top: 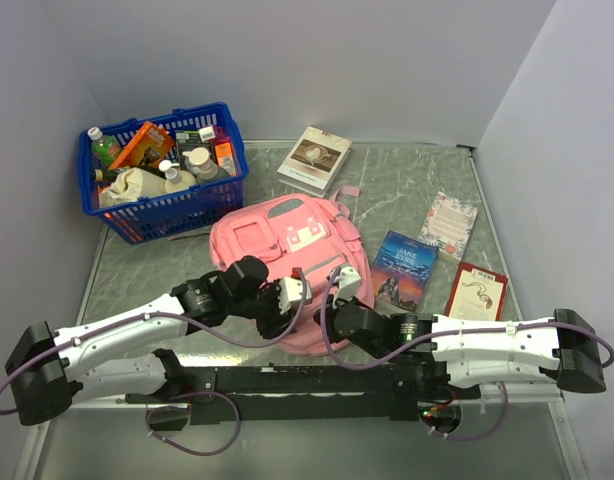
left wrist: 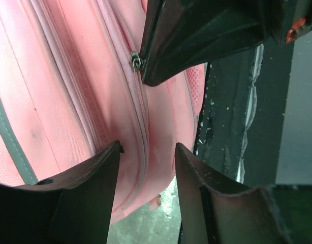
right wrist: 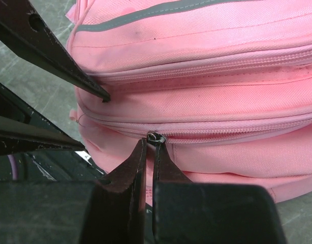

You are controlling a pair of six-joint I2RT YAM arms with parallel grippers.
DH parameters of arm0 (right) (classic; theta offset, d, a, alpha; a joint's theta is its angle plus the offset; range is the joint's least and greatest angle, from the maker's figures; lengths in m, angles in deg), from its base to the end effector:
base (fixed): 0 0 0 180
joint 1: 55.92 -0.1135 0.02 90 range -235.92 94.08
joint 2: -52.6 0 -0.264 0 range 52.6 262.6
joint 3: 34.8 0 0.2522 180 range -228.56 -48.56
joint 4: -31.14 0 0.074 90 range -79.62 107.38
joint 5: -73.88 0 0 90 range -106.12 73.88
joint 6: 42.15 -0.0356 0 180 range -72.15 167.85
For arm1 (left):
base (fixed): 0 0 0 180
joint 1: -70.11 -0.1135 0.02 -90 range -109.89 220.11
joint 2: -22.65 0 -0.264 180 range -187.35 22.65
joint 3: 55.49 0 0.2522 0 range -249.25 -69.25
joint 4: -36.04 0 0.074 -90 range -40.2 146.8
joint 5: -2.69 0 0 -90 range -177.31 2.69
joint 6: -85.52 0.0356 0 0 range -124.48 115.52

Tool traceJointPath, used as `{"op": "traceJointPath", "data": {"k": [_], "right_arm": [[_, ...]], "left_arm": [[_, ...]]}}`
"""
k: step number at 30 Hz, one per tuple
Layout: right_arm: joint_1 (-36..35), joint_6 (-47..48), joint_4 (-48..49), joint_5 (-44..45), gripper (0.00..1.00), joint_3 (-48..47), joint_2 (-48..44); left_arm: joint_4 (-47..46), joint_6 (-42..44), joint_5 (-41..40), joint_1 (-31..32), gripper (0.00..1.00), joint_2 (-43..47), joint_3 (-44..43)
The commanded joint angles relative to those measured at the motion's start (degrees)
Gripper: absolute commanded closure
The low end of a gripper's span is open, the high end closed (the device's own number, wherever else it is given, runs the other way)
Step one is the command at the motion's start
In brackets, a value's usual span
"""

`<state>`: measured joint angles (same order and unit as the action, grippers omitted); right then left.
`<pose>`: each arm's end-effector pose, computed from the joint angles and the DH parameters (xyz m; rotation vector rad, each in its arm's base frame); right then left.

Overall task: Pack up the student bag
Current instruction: Zip the student bag at the center of the board.

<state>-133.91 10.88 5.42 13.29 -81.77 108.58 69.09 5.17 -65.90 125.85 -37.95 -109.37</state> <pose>0.0603 0.1995 0.2330 -0.4738 2.1046 0.6420 0.1149 -0.1918 0.2454 1.4390 1.8579 -0.8367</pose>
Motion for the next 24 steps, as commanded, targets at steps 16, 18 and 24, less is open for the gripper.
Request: {"op": "traceJointPath", "data": {"k": [16, 18, 24], "right_arm": [[0.2, 5.6, 5.5, -6.2, 1.0, -4.0, -4.1], [0.7, 5.2, 5.3, -6.0, 1.0, -3.6, -4.5], [11.4, 2.5, 5.5, -13.0, 1.0, 1.4, -8.3]], "left_arm": [[-13.7, 5.5, -15.2, 4.3, 0.9, -4.4, 3.3], [-13.8, 5.5, -16.7, 4.3, 0.99, -4.1, 2.9], [-10.1, 5.3, -17.4, 4.3, 0.99, -1.4, 2.1]]}}
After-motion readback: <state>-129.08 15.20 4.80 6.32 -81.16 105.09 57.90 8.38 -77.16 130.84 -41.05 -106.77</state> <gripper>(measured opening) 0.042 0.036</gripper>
